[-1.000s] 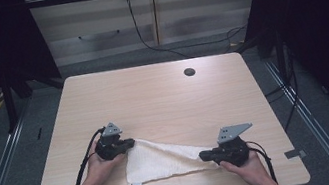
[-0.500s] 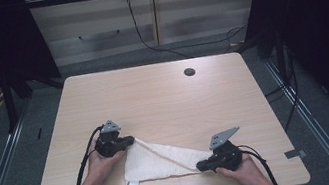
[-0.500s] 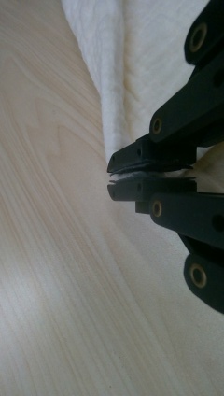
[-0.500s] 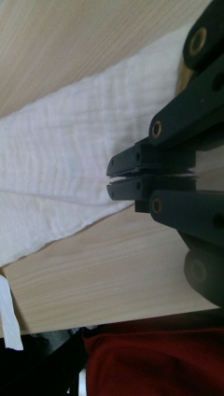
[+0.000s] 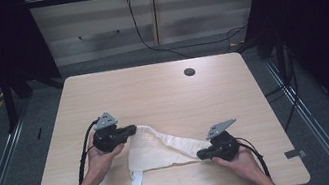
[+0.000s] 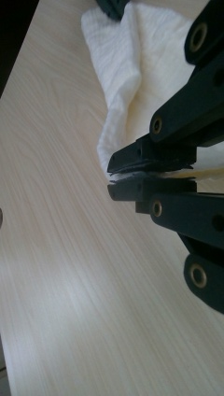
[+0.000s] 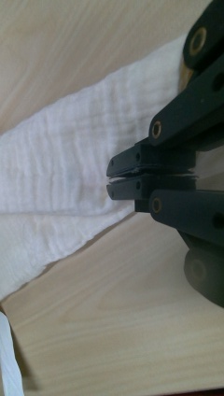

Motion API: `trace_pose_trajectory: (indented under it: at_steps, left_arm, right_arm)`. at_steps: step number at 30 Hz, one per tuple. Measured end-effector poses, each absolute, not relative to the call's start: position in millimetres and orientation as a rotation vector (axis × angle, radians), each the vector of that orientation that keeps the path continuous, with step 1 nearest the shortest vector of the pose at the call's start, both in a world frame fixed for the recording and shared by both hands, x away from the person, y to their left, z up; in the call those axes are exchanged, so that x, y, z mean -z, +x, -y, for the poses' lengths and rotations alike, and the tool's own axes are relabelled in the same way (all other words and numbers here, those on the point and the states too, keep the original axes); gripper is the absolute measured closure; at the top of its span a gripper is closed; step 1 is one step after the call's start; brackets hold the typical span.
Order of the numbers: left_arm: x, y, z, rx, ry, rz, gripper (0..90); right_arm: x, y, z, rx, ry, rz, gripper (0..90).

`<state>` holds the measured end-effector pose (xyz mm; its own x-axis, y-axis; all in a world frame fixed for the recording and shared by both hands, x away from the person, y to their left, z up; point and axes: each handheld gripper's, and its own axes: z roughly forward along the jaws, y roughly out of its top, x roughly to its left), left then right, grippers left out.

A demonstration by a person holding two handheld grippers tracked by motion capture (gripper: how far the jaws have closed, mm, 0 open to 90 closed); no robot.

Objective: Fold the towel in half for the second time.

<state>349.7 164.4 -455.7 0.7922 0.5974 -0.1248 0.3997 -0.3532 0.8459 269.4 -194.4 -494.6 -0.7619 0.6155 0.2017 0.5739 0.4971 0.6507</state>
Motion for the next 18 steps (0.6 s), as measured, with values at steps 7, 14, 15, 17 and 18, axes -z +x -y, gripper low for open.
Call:
trace_pose_trajectory:
  at_steps: [7, 14, 15, 17, 18]
  left_arm:
    - [444.9, 341.7, -156.9, -0.240, 1.971, -0.669, 85.5]
    - [452.9, 305.5, -157.7, -0.243, 2.063, -0.586, 85.5]
    - [455.0, 301.9, -158.5, -0.242, 2.078, -0.574, 85.5]
    - [458.6, 296.5, -160.7, -0.235, 2.102, -0.577, 85.5]
    - [458.6, 296.5, -160.7, -0.235, 2.102, -0.577, 85.5]
  right_arm:
    - [494.6, 291.0, 200.3, -1.090, 1.141, -2.607, 87.5]
    - [494.8, 292.3, 200.1, -1.077, 1.167, -2.570, 87.5]
    - [495.0, 291.6, 199.8, -1.078, 1.167, -2.564, 87.5]
    - [495.3, 290.5, 199.4, -1.079, 1.166, -2.553, 87.5]
    - [495.3, 290.5, 199.4, -1.079, 1.166, -2.553, 87.5]
